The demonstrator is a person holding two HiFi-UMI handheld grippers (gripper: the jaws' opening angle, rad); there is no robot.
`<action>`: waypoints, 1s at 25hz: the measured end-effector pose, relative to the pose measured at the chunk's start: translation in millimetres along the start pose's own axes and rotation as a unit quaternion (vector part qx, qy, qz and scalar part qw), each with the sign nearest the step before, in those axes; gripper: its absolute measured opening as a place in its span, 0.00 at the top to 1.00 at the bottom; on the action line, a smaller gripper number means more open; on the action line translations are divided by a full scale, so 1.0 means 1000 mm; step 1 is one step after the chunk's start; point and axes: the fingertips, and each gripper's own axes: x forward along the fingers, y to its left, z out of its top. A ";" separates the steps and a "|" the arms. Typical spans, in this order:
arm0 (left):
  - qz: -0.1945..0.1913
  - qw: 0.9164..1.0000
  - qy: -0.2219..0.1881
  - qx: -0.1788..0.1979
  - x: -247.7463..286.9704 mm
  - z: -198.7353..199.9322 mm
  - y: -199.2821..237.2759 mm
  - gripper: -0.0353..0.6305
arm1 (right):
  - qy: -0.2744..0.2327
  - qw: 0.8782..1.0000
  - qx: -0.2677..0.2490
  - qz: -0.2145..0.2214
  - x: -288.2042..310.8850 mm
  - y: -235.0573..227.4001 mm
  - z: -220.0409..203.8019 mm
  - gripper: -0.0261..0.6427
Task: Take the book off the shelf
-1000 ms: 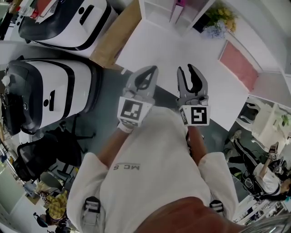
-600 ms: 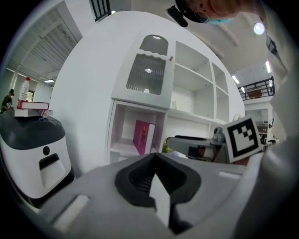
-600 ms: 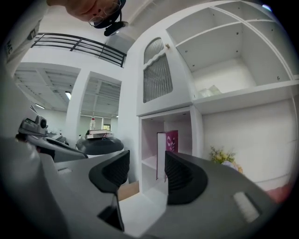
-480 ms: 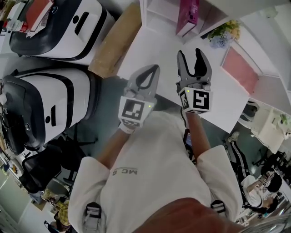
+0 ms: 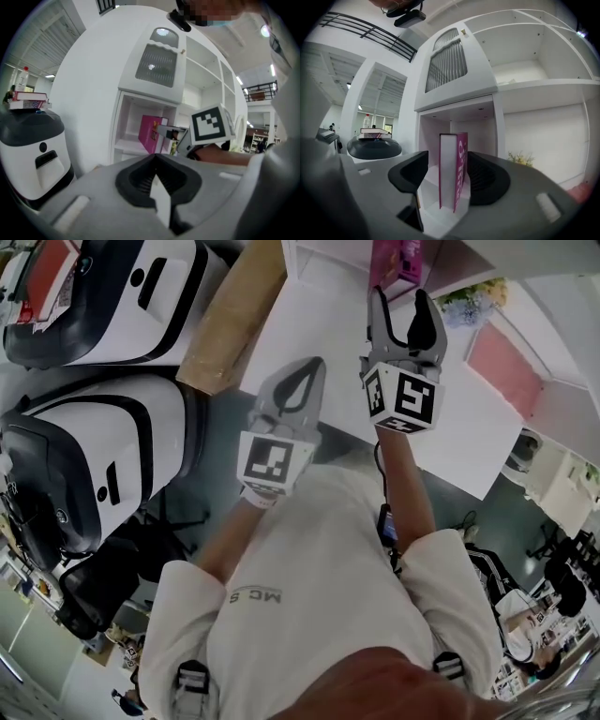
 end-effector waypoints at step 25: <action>0.012 1.000 -0.019 0.007 -0.022 -0.001 0.012 0.95 | 0.035 0.999 0.012 -0.021 0.010 -0.020 -0.027 0.75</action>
